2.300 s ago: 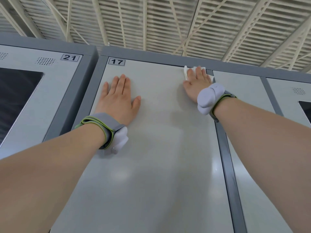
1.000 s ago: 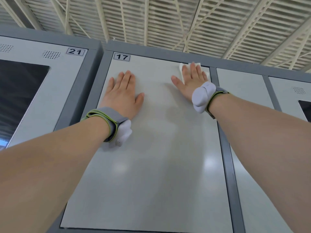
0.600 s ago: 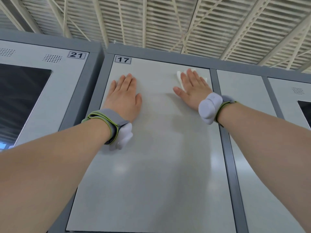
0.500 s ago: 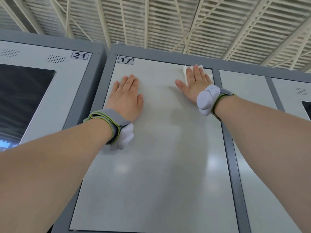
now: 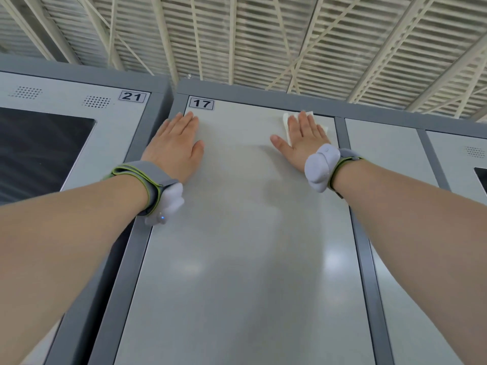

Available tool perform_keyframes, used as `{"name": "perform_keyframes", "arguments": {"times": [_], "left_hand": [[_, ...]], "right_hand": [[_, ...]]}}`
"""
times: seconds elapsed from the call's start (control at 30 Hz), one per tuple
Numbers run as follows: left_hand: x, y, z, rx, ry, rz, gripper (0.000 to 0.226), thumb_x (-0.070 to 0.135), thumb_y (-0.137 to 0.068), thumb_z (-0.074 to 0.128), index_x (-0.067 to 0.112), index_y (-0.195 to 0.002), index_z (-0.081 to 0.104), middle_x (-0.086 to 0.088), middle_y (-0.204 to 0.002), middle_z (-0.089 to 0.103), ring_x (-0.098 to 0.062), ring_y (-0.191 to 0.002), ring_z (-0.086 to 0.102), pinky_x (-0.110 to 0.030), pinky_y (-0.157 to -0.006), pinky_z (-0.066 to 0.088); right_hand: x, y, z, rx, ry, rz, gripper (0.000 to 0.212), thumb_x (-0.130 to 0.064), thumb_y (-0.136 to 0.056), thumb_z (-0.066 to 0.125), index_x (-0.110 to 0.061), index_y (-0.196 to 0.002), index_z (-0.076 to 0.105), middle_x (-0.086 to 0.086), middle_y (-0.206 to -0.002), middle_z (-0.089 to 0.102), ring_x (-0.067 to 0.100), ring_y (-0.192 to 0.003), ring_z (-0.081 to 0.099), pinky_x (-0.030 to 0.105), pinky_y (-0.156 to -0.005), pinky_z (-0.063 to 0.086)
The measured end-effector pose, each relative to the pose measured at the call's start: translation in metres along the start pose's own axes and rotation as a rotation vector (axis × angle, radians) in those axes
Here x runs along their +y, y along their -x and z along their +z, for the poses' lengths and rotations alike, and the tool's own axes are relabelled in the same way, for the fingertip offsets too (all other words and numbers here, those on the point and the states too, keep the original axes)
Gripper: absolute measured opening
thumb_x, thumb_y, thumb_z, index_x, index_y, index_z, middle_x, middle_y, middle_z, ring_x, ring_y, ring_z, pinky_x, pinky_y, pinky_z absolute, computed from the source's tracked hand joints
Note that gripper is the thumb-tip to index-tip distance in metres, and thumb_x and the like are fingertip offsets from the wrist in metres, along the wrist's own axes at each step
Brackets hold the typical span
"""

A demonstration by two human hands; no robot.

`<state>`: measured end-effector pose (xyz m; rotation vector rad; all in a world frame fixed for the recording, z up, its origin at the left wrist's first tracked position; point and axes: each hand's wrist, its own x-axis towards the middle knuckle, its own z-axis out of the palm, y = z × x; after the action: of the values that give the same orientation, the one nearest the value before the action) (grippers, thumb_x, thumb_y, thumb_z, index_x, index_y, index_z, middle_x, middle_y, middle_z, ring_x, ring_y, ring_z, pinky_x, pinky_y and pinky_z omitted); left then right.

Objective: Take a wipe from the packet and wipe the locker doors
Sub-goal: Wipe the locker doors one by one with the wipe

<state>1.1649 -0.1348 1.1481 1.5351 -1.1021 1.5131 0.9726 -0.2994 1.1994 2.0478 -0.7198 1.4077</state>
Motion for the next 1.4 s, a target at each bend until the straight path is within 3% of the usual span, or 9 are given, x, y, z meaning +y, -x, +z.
{"name": "perform_keyframes", "arguments": {"times": [0.13, 0.47, 0.7, 1.0, 1.2, 1.4], "left_hand": [[-0.013, -0.007, -0.005, -0.019, -0.034, -0.019, 0.053, 0.021, -0.101, 0.031, 0.002, -0.149, 0.017, -0.010, -0.158, 0.013, -0.023, -0.146, 0.007, -0.032, -0.116, 0.001], [-0.030, -0.002, 0.000, -0.015, -0.079, -0.019, 0.054, 0.024, -0.101, 0.033, 0.004, -0.149, 0.018, -0.009, -0.158, 0.012, -0.024, -0.145, 0.010, -0.035, -0.116, 0.004], [-0.033, 0.002, 0.006, 0.011, -0.080, -0.012, 0.056, 0.028, -0.101, 0.027, 0.008, -0.151, 0.011, -0.005, -0.159, 0.006, -0.019, -0.146, 0.007, -0.032, -0.116, -0.001], [-0.035, 0.002, 0.007, -0.004, -0.084, -0.011, 0.056, 0.030, -0.102, 0.024, 0.010, -0.151, 0.008, -0.003, -0.159, 0.002, -0.018, -0.146, 0.000, -0.032, -0.117, -0.004], [-0.034, 0.004, 0.006, 0.015, -0.098, -0.043, 0.055, 0.031, -0.102, 0.024, 0.013, -0.151, 0.008, 0.001, -0.160, 0.002, -0.018, -0.146, -0.002, -0.033, -0.116, -0.006], [-0.035, 0.004, 0.006, 0.010, -0.099, -0.030, 0.055, 0.030, -0.102, 0.024, 0.012, -0.151, 0.008, 0.000, -0.160, 0.002, -0.018, -0.146, -0.003, -0.032, -0.116, -0.006]], "right_hand": [[-0.011, -0.014, 0.003, 0.022, -0.025, 0.057, 0.079, -0.066, -0.091, 0.016, -0.018, -0.151, -0.003, 0.010, -0.158, -0.014, 0.023, -0.145, -0.015, 0.038, -0.117, -0.009], [-0.013, 0.014, 0.006, -0.004, 0.026, -0.196, 0.072, -0.058, -0.094, 0.020, -0.021, -0.151, -0.005, 0.006, -0.158, -0.014, 0.019, -0.145, -0.016, 0.032, -0.115, -0.009], [-0.019, -0.017, -0.002, 0.051, -0.012, 0.048, 0.076, -0.064, -0.092, 0.017, -0.019, -0.151, 0.001, 0.010, -0.158, -0.010, 0.024, -0.145, -0.012, 0.038, -0.118, -0.005], [-0.041, 0.009, 0.004, -0.016, 0.018, -0.242, 0.071, -0.057, -0.095, 0.019, -0.020, -0.151, -0.004, 0.007, -0.158, -0.015, 0.019, -0.144, -0.017, 0.032, -0.115, -0.011], [-0.042, -0.021, -0.007, 0.036, 0.011, 0.017, 0.076, -0.063, -0.093, 0.019, -0.016, -0.151, 0.003, 0.011, -0.159, -0.007, 0.024, -0.146, -0.009, 0.035, -0.117, -0.004], [-0.061, -0.018, 0.001, 0.036, -0.010, -0.079, 0.075, -0.059, -0.095, 0.018, -0.013, -0.151, -0.001, 0.008, -0.158, -0.011, 0.021, -0.145, -0.013, 0.033, -0.117, -0.008]]}}
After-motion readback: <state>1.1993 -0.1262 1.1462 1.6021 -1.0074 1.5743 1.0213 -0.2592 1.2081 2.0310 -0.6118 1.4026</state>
